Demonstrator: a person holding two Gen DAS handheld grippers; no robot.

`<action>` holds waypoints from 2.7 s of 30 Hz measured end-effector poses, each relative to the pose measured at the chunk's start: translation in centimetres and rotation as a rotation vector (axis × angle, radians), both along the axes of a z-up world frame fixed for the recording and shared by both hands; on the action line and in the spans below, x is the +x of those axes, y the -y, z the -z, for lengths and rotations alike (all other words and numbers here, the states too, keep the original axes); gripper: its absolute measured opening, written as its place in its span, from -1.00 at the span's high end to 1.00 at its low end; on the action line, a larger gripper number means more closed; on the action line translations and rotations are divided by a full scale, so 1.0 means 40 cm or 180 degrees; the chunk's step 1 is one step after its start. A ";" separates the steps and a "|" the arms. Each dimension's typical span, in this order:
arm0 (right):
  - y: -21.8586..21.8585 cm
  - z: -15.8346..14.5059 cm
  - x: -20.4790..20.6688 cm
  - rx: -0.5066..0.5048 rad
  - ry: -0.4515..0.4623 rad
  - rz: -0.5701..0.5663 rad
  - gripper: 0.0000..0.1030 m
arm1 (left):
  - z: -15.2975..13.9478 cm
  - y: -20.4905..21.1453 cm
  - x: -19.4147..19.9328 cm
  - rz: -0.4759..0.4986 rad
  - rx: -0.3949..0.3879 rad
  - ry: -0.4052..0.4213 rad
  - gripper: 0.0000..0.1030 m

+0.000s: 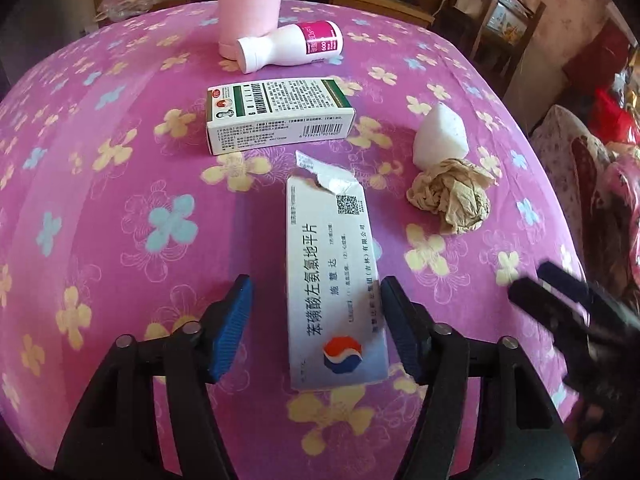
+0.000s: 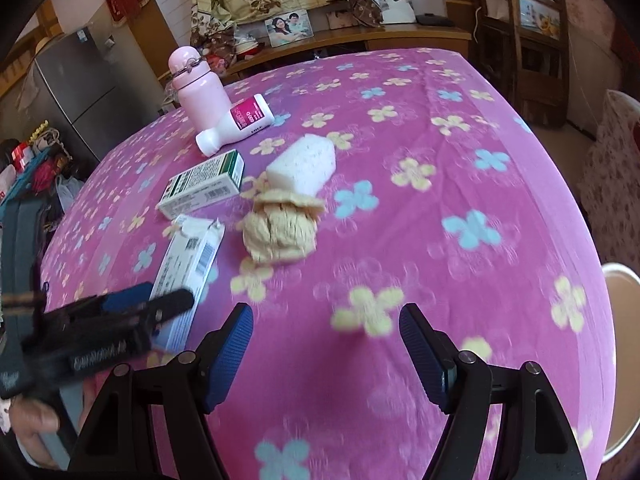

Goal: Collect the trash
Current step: 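Grasp the white medicine box with left tool while right grasps crumpled tan paper, then carry both items over the white bin and open both tools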

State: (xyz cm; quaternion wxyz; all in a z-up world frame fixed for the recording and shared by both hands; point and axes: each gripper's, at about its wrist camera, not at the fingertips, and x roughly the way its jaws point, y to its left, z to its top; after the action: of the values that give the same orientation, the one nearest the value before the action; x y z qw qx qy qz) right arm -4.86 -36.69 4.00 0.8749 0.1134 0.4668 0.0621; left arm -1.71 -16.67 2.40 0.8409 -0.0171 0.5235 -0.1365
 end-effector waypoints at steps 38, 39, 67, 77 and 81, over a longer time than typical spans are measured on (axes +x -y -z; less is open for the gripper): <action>0.350 -0.110 -0.359 0.0264 0.0329 0.0762 0.51 | -0.146 0.357 -0.248 0.0990 -0.0280 0.0475 0.15; 0.374 -0.107 -0.375 0.0269 0.0317 0.0827 0.51 | -0.147 0.383 -0.258 0.1049 -0.0274 0.0476 0.15; 0.705 0.029 -0.500 0.0215 -0.0033 0.1696 0.50 | -0.076 0.790 -0.324 0.1792 -0.0243 0.0271 0.15; 0.735 0.039 -0.506 0.0127 -0.0054 0.1883 -0.23 | -0.054 0.835 -0.334 0.1936 -0.0254 0.0303 0.12; 0.740 0.039 -0.512 0.0185 -0.0060 0.1925 -0.23 | -0.050 0.827 -0.327 0.1914 -0.0288 0.0271 -0.01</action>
State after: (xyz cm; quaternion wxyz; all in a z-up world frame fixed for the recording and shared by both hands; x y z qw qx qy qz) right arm -25.35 -66.30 2.42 0.8456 0.2728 0.4180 -0.1890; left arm -14.79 -49.74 4.41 0.7823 0.1070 0.4628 -0.4030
